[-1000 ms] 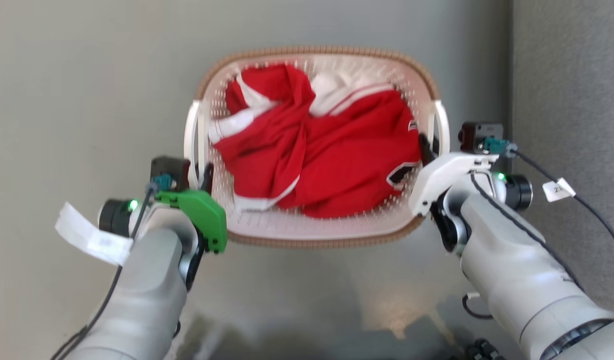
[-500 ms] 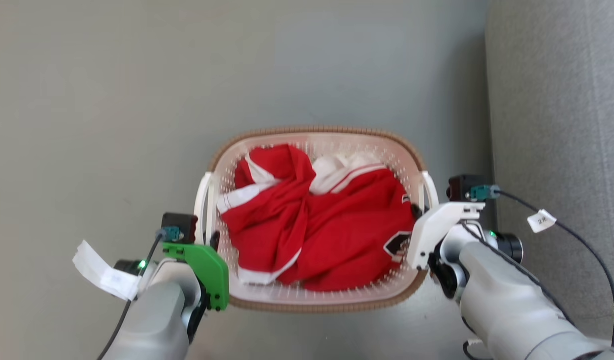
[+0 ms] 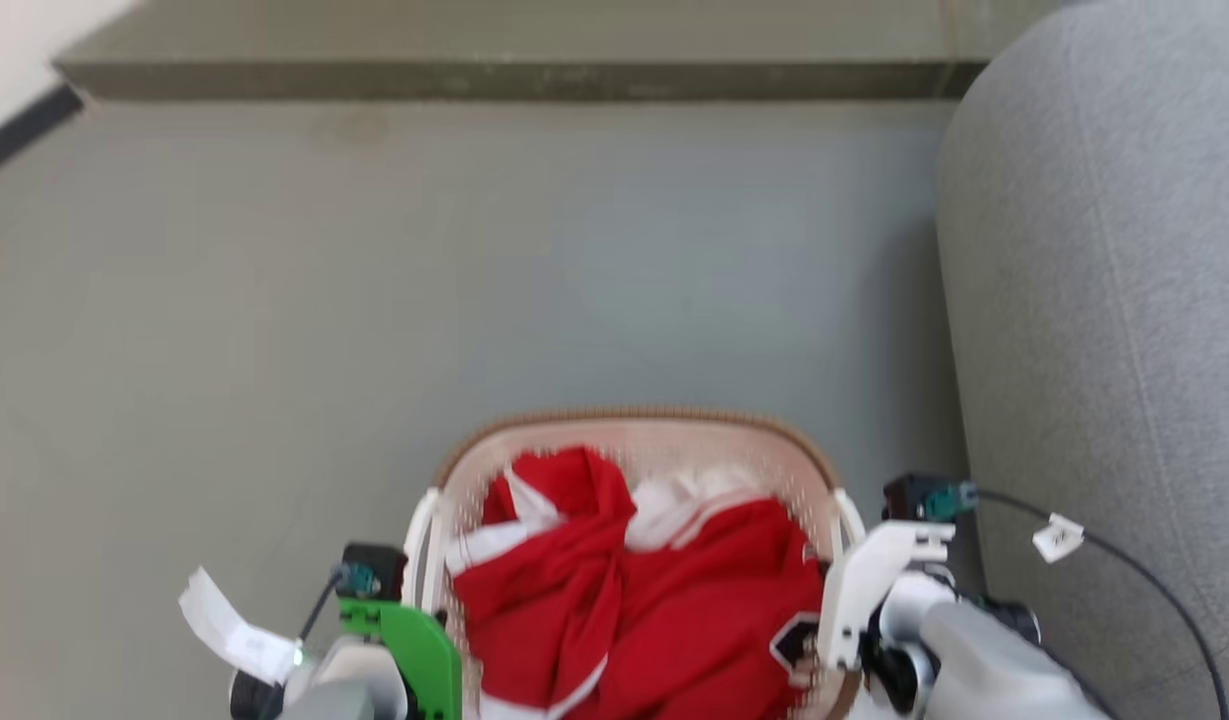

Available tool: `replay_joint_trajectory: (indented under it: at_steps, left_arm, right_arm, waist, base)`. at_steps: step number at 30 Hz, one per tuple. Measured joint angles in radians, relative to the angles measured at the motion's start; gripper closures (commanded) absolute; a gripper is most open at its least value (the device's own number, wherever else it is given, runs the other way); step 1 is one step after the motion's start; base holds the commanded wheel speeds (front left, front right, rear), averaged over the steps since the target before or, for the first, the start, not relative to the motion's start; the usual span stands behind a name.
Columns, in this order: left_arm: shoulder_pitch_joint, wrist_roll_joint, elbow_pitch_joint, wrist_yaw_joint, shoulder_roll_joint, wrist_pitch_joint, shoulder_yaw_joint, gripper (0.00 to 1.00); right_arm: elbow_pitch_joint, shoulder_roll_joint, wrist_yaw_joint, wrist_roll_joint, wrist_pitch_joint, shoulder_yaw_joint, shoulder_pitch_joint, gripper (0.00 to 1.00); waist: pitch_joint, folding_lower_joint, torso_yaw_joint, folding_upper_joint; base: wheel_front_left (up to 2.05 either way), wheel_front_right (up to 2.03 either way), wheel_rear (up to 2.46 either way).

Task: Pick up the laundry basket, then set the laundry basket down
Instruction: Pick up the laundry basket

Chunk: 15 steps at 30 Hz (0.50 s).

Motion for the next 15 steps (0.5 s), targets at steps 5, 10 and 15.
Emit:
replay_joint_trajectory:
  at_steps: [5,10,15]
  left_arm:
    - [0.039,-0.020,0.005,0.000,0.000,0.017,-0.009,1.00]
    - [0.079,-0.041,0.007,0.000,0.001,0.030,-0.022,1.00]
    - [0.119,-0.049,0.008,0.000,0.001,0.046,-0.030,1.00]
  right_arm:
    - [-0.002,0.002,0.000,0.015,0.017,0.021,0.040,1.00]
    - [-0.008,0.002,-0.001,0.033,0.031,0.046,0.080,1.00]
    - [-0.014,0.002,-0.003,0.055,0.045,0.068,0.124,1.00]
  waist:
    - [-0.057,0.0000,0.000,0.0000]
    - [-0.128,0.0000,-0.001,0.0000]
    - [-0.197,0.0000,-0.003,0.0000]
  base:
    - [0.00,0.00,0.00]
    - [0.00,0.00,0.00]
    - [0.00,0.00,0.00]
